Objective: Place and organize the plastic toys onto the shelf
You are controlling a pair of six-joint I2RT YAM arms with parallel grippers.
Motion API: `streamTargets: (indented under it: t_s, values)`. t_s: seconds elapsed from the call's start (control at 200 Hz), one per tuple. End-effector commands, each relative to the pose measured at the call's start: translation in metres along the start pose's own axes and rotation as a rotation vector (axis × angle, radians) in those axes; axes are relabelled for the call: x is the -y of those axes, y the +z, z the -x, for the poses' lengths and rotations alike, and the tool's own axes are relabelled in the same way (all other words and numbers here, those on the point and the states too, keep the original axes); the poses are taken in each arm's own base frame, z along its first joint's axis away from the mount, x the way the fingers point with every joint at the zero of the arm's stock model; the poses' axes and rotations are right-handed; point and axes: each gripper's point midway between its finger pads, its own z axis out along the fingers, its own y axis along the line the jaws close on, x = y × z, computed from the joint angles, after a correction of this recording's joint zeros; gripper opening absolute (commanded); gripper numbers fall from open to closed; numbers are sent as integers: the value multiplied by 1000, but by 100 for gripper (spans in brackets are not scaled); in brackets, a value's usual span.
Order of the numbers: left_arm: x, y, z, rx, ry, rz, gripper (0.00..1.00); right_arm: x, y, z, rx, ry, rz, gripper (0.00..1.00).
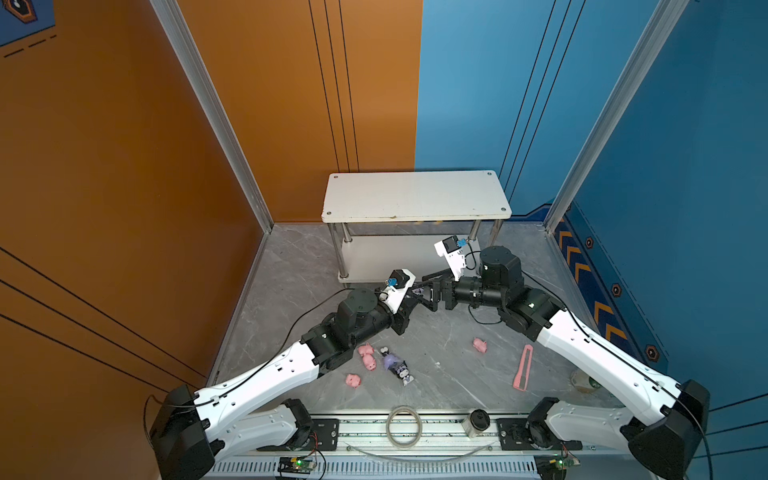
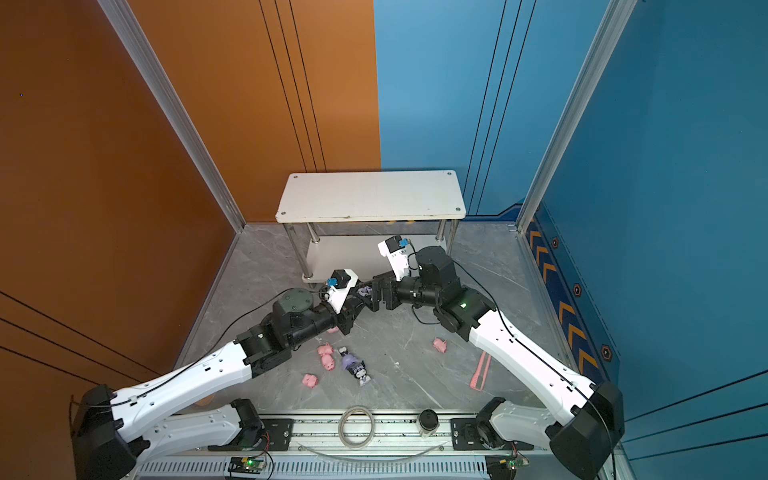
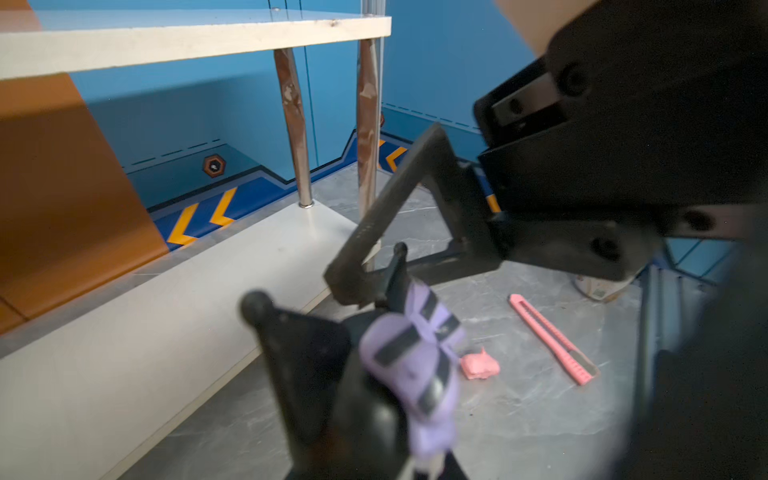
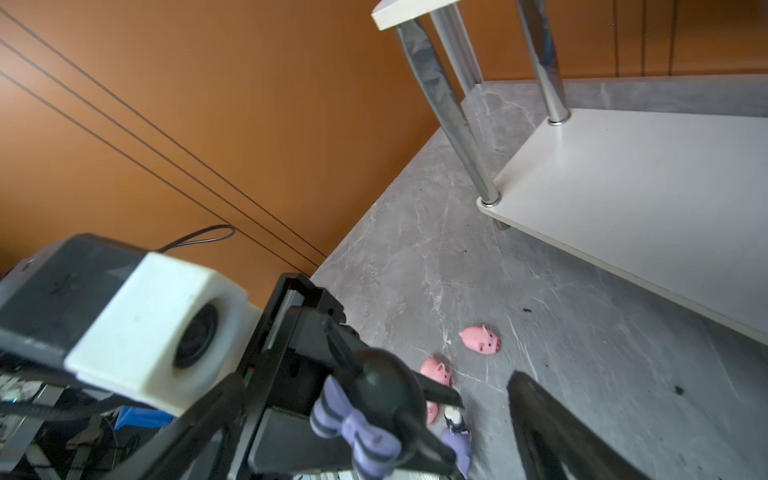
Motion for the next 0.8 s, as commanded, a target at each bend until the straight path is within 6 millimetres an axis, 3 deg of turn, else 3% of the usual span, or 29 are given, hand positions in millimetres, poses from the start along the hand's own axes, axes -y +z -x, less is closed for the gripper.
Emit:
streamTargets:
  t_s: [0.0,0.205,0.516,0.796]
  values:
    - [-12,1,11,6,103,108,0,0,-7,5,30,-11,-95,96]
    - [-7,4,13,7,127,104,0,15,0,1,29,41,-153,89]
    - [-3,8,10,-5,134,103,0,9,26,7,34,67,-73,71]
    - [-9,11,6,-28,166,158,0,12,42,5,-3,97,-51,43]
